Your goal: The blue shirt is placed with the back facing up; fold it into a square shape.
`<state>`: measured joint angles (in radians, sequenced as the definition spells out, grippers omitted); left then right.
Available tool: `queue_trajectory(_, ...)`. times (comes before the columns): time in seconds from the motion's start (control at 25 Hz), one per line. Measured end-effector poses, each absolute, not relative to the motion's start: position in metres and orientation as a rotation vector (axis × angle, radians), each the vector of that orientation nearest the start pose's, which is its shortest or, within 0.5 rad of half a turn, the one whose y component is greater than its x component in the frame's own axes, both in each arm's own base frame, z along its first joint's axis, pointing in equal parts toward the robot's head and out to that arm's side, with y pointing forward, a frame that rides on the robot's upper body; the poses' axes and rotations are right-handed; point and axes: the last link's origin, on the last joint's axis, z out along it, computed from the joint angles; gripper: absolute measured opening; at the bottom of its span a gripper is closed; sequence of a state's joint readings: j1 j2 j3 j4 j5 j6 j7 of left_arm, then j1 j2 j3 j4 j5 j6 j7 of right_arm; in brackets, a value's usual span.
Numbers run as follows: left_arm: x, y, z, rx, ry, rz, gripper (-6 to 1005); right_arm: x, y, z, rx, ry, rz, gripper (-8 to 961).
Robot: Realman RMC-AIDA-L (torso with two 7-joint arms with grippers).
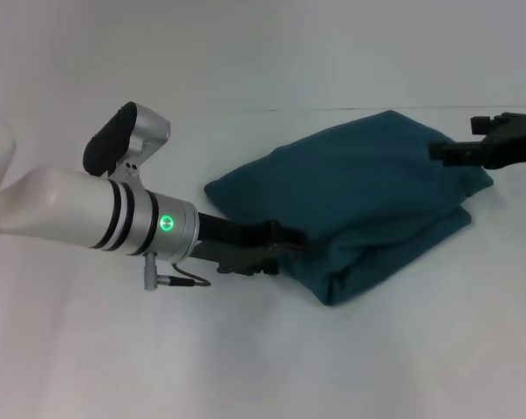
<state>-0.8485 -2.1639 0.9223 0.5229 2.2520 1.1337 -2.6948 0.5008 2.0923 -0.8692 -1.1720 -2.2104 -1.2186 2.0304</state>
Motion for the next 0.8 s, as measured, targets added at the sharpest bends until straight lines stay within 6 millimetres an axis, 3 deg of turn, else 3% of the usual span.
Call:
queue_trajectory(0.68, -0.175, 0.39, -0.119, -2.281, -1.906, -0.173, 928, 0.242, 0.392, 0.068, -2.327, 0.836, 0.298, 926)
queue_trajectory(0.8, -0.171, 0.391, -0.12, -2.293, -1.893, -0.165, 870, 0.242, 0.391, 0.068, -2.33, 0.836, 0.297, 926)
